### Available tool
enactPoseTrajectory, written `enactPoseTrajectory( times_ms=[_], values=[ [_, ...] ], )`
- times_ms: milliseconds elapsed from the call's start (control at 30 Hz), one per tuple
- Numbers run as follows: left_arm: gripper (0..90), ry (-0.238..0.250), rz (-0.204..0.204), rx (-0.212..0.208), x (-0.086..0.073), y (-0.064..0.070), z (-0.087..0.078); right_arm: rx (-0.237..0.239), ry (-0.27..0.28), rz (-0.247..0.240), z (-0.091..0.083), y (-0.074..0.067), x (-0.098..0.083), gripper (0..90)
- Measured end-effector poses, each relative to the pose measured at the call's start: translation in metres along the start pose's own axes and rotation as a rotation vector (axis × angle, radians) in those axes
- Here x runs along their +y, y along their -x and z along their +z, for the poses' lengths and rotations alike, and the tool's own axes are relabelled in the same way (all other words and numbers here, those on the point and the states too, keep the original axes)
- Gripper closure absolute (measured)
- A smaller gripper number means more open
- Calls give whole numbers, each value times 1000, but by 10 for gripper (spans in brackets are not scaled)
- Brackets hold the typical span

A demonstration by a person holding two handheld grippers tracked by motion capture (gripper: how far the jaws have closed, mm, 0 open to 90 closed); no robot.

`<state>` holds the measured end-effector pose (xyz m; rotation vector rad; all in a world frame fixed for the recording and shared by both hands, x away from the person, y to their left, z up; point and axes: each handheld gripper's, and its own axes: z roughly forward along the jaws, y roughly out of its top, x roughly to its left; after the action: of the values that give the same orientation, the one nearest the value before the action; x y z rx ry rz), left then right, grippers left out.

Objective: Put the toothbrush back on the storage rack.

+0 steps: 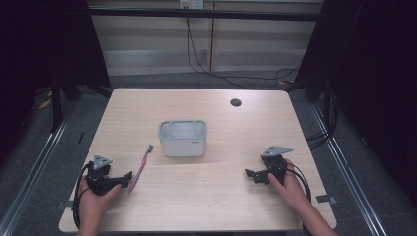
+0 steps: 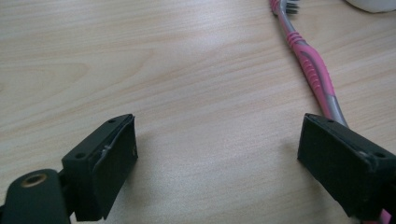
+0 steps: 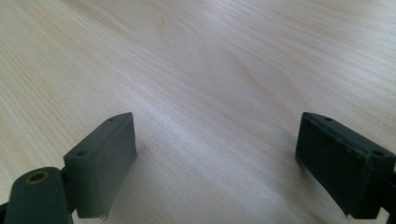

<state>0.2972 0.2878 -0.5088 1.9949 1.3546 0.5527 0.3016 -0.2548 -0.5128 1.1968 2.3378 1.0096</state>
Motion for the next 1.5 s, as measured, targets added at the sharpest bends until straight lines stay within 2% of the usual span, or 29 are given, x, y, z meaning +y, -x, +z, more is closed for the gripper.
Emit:
enactPoseTrajectory(
  times_ms=[133, 167, 200, 233, 267, 333, 400, 467, 533, 567, 600, 733, 800, 867, 900, 933, 1100, 1167, 1300, 1433, 1500],
  values=[
    [188, -21, -12, 10, 3, -2, -2, 0, 0, 0, 0, 0, 0, 117],
    [197, -46, -19, 16, 6, -3, -3, 0, 0, 0, 0, 0, 0, 117],
    [203, -69, -19, 11, 8, -4, -4, 0, 0, 0, 0, 0, 0, 117],
    [218, -69, -19, 11, 8, -4, -4, 0, 0, 0, 0, 0, 0, 117],
    [218, -83, -48, 9, 11, -3, -5, 0, 0, 0, 0, 0, 0, 117],
    [246, -96, -71, -16, 16, -3, -7, 0, 0, 0, 0, 0, 0, 117],
    [256, -105, -67, -12, 23, -2, -11, 0, 0, 0, 0, 0, 0, 117],
    [264, -113, -77, -30, 29, 1, -13, 0, 0, 0, 0, 0, 0, 117],
    [288, -143, -65, -50, 37, 9, -12, 0, 0, 0, 0, 0, 0, 117],
    [298, -143, -65, -50, 37, 9, -12, 0, 0, 0, 0, 0, 0, 117],
    [306, -174, -48, -75, 43, 14, -8, 0, 0, 0, 0, 0, 0, 117],
    [322, -208, -26, -91, 51, 21, -2, 0, 0, 0, 0, 0, 0, 117],
    [348, -235, -31, -119, 57, 27, 3, 0, 0, 0, 0, 0, 0, 117],
    [360, -283, -17, -135, 63, 31, 10, 0, 0, 1, 0, 0, 0, 117],
    [375, -283, -17, -135, 63, 31, 10, 0, 0, 1, 0, 0, 0, 117],
    [389, -308, -19, -134, 66, 34, 15, 0, 0, 0, 0, 0, 0, 117],
    [437, -335, -19, -131, 76, 36, 22, 0, 0, 0, 0, 0, 0, 117],
    [457, -337, -25, -126, 77, 37, 24, 0, 0, 0, 0, 0, 0, 117],
    [503, -371, -37, -116, 81, 36, 31, 0, 0, 0, 0, 0, 0, 117],
    [539, -392, -66, -118, 83, 38, 37, 0, 0, 0, 0, 0, 0, 117],
    [559, -397, -65, -115, 85, 38, 38, 0, 0, 0, 0, 0, 0, 117]
  ],
)
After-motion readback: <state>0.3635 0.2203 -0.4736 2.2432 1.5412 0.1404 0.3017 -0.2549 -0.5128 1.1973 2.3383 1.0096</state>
